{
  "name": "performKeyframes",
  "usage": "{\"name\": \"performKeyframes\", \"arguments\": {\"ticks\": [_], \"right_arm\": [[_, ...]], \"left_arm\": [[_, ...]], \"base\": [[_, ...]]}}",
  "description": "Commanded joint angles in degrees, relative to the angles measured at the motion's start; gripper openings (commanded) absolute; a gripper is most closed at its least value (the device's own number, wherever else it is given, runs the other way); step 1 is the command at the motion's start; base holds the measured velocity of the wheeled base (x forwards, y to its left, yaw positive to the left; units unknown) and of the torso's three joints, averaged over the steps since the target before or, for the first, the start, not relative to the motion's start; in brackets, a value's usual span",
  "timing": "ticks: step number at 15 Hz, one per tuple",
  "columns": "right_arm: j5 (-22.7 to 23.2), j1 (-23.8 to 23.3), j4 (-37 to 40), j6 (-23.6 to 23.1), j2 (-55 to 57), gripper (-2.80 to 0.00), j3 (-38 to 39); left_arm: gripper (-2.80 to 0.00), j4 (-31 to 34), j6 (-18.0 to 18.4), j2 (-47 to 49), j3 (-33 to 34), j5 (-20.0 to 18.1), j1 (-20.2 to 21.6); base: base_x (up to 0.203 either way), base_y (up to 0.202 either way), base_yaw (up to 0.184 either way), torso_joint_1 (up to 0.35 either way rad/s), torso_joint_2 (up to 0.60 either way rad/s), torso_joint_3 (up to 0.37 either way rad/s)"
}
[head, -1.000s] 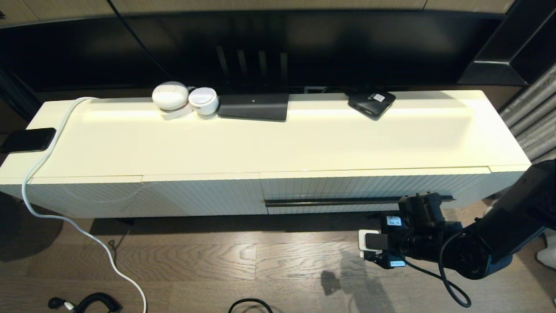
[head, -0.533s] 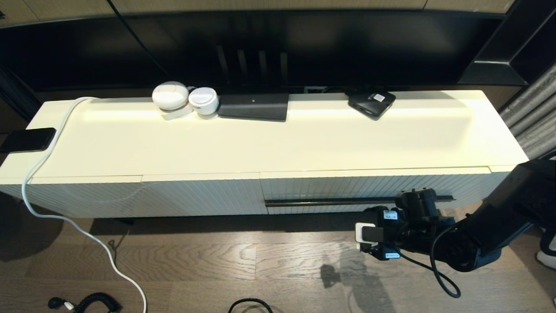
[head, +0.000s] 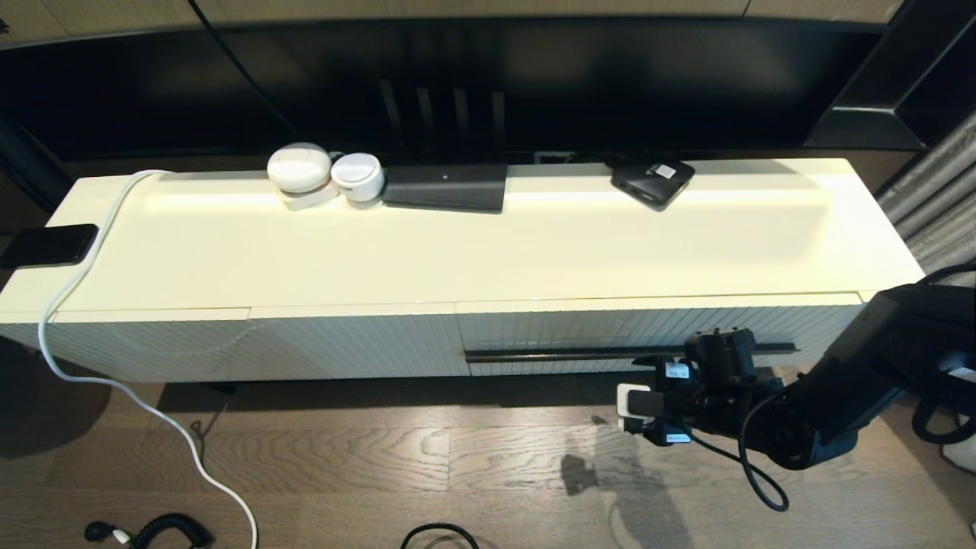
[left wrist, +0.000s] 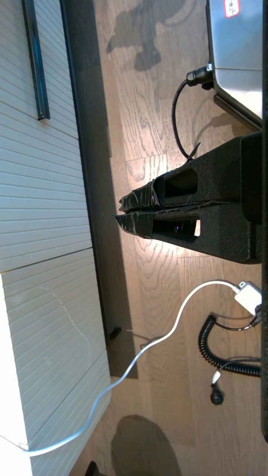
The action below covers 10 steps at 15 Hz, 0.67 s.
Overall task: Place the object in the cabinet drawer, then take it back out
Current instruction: Open the drawer
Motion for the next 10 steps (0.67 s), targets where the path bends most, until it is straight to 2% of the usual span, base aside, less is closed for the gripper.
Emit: {"name": "performKeyframes", "arguments": {"ticks": [1, 10], "right_arm": [[0.1, -0.1, -0.2, -0.4, 1.1, 0.00, -1.0], [0.1, -1.3, -1.4, -0.5, 4.1, 0.00, -5.7]], "left_arm": [[-2.80, -0.1, 0.0, 0.0, 0.0, 0.0, 0.0], [-2.80, 0.0, 0.0, 0.0, 0.0, 0.0, 0.0]], "base": [[0.000, 0.000, 0.000, 0.000, 0.00, 0.000], [0.000, 0.000, 0.000, 0.000, 0.00, 0.000]]}}
